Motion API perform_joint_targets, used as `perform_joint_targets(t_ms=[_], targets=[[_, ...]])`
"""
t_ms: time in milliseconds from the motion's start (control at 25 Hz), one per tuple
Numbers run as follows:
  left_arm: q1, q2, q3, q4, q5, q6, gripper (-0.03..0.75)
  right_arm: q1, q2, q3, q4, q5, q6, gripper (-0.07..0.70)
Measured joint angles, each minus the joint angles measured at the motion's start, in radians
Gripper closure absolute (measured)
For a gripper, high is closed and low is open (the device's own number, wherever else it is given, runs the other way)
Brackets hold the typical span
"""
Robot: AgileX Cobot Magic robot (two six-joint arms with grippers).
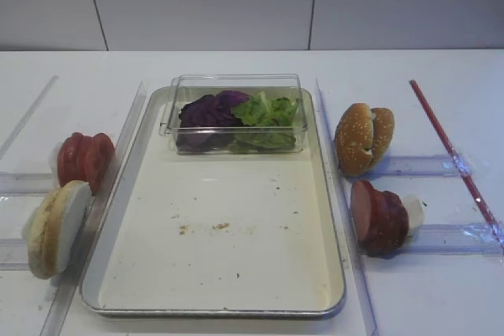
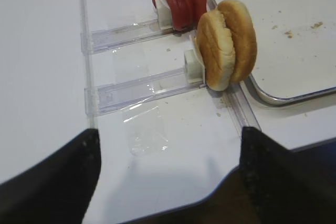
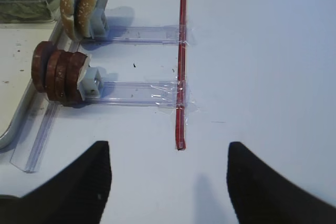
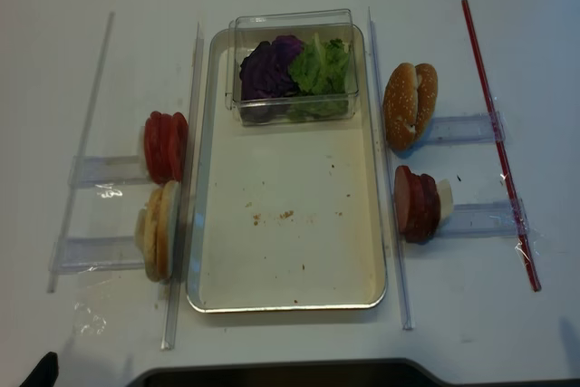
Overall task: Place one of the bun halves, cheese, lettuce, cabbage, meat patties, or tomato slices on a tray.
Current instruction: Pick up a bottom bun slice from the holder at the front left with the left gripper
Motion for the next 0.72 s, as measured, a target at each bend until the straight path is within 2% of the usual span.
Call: perform_joint_targets(t_ms=[720], targets=[[0.000, 0.000, 0.000, 0.000, 0.000, 0.000, 0.173, 0.000, 0.000, 0.000, 0.000, 0.000, 0.000, 0.124]])
